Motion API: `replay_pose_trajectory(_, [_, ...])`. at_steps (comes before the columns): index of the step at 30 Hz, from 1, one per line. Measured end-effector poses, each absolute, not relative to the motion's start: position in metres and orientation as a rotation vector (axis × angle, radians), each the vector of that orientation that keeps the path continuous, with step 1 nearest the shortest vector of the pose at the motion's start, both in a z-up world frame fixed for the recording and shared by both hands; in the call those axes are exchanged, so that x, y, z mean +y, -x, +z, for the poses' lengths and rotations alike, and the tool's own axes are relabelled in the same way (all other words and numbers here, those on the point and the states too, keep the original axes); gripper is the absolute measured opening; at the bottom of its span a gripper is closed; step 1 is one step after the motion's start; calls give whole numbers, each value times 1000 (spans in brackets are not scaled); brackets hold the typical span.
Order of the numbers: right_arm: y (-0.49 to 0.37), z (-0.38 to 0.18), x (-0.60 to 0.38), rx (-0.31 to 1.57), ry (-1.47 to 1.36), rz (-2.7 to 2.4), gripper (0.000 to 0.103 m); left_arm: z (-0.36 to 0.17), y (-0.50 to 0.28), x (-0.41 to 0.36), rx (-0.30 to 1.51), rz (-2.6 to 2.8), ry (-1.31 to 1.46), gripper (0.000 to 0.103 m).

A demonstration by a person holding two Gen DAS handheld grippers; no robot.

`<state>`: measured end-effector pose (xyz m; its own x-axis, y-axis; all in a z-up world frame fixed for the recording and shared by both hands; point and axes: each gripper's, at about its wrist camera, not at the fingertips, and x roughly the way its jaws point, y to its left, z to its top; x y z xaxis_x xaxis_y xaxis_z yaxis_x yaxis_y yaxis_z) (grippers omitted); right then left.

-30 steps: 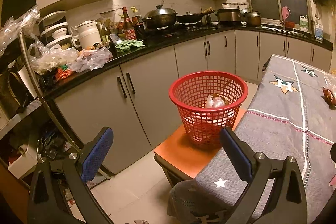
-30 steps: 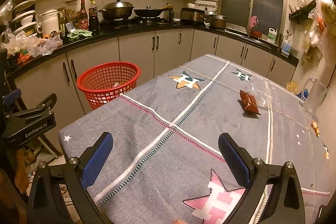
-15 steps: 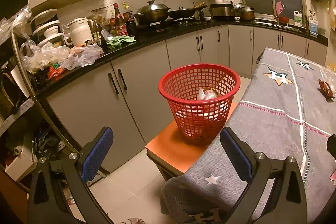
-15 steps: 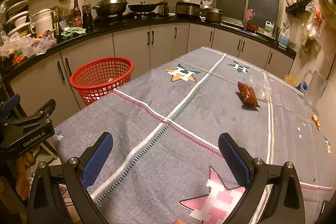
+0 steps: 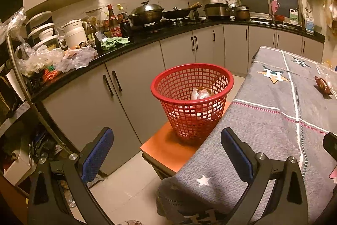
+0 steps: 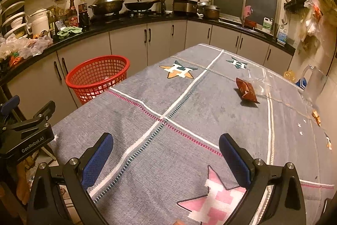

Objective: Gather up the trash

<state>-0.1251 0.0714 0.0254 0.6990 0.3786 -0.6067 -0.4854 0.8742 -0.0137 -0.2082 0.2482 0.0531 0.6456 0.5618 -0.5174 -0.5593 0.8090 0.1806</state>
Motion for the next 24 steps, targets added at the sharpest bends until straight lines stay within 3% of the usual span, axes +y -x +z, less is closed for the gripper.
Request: replay_pose_trajectory(24, [125, 23, 68, 642, 173, 478, 102, 51, 207, 244, 601, 612, -15, 101])
